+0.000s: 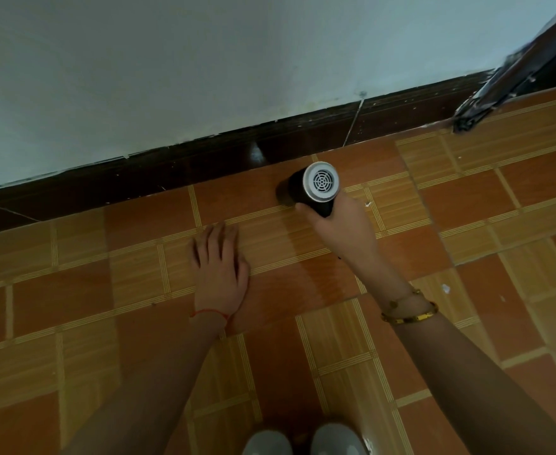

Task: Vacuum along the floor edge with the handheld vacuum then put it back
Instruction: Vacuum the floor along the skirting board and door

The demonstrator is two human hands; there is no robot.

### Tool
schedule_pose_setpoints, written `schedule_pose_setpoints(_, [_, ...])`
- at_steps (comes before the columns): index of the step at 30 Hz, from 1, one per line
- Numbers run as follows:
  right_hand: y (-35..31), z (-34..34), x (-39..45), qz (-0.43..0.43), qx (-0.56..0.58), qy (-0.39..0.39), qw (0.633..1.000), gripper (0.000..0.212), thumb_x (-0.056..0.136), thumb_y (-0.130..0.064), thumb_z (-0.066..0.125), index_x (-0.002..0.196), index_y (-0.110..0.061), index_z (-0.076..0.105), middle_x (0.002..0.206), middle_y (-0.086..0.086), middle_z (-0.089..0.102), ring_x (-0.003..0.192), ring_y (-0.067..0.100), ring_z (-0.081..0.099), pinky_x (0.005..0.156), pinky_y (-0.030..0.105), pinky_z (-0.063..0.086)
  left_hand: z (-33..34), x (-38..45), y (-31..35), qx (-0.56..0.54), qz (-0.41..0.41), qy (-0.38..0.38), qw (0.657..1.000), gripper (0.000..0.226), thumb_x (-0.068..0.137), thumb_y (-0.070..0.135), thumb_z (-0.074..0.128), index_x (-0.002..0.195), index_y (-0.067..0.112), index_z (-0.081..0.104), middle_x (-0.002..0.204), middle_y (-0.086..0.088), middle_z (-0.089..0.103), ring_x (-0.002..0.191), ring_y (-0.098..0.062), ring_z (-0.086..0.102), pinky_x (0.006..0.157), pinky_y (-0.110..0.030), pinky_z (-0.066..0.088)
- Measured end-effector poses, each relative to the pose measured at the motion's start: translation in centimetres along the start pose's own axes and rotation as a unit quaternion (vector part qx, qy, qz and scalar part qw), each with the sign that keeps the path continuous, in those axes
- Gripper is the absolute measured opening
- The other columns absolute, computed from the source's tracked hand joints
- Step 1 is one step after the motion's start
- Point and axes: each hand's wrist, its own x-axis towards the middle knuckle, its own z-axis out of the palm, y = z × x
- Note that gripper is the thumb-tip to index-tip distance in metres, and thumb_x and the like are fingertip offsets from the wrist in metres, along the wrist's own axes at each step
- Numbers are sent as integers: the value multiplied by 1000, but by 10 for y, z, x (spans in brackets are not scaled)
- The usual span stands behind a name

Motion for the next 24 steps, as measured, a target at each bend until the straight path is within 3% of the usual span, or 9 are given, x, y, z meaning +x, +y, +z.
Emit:
schedule_pose_setpoints(3, [6,-7,-7,15,0,18,1000,55,85,-48,67,128,-18,51,107,-2,68,97,20,64,78,36,54,0,0,0,-3,0,4,1000,50,96,31,40,144,14,42,150,-11,39,143,-31,30,119,-58,16])
schedule_pose_setpoints(6, [10,-9,-19,20,13,-18,1000,56,84,-47,69,127,-18,51,96,-7,65,86,18,67,73,37,57,0,-1,0,5,1,8,1000,51,96,32,41,145,15,42,150,-12,39,142,-32,31,119,-57,16])
schedule_pose_setpoints(13, [20,-13,-54,41,45,-36,997,56,82,-43,72,130,-19,51,91,-15,59,90,12,62,73,27,52,2,0,2,42,4,5,999,53,97,35,40,145,13,41,148,-16,41,141,-34,33,118,-57,18])
schedule_pose_setpoints(15, [25,-20,-58,56,35,-16,998,56,82,-45,71,128,-19,53,89,-12,61,88,16,65,74,35,56,2,0,2,47,5,6,999,53,96,34,39,144,12,42,147,-17,41,140,-36,34,118,-58,19])
schedule_pose_setpoints(20, [45,-43,-54,111,-21,74,991,57,81,-52,66,127,-19,53,97,0,68,92,23,66,76,38,54,3,0,5,73,9,10,997,52,96,32,39,142,9,45,146,-20,44,137,-37,36,115,-59,24])
schedule_pose_setpoints(22, [53,-51,-53,130,-16,74,989,64,76,-60,63,125,-21,52,93,4,70,87,27,68,76,43,57,3,0,6,78,7,1,997,52,96,32,38,143,8,44,147,-21,43,138,-38,36,115,-60,24])
schedule_pose_setpoints(24, [60,-57,-53,138,1,48,989,65,72,-63,62,121,-21,53,86,5,70,78,28,69,70,38,58,2,0,6,85,4,-11,996,53,97,32,36,143,8,42,147,-21,42,138,-39,35,115,-61,24])
